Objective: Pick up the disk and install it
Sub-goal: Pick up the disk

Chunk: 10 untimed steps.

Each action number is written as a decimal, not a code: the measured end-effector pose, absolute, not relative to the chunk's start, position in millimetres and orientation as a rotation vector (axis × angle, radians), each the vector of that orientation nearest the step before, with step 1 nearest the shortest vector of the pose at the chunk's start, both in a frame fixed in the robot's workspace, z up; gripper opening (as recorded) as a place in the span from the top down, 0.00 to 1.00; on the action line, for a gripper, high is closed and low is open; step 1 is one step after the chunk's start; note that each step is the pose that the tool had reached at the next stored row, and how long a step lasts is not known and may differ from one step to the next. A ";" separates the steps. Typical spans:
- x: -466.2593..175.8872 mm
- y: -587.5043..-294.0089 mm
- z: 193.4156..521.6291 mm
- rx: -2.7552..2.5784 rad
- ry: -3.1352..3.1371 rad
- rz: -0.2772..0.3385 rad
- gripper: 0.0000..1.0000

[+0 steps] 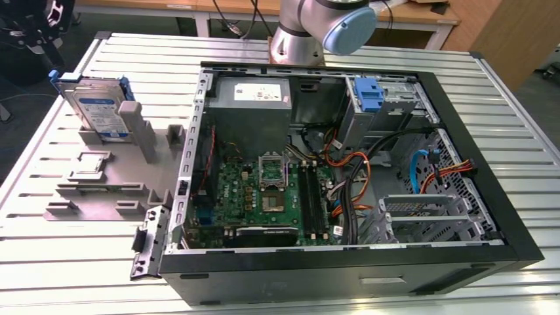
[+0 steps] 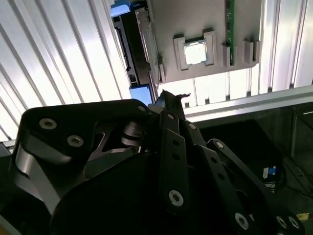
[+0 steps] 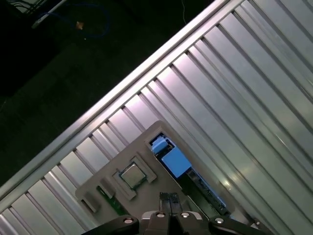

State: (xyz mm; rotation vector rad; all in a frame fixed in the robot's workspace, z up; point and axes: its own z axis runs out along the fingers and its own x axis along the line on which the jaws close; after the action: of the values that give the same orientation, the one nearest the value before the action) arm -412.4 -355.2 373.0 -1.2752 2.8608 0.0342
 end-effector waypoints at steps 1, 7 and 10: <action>-412.4 -355.2 373.0 -1.291 2.854 0.034 0.90; -412.4 -355.2 372.8 -1.378 2.811 0.033 0.90; -412.5 -355.2 372.8 -1.412 2.795 0.033 0.90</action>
State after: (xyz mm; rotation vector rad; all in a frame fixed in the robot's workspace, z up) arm -412.5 -355.2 372.8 -1.4119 2.7947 0.0334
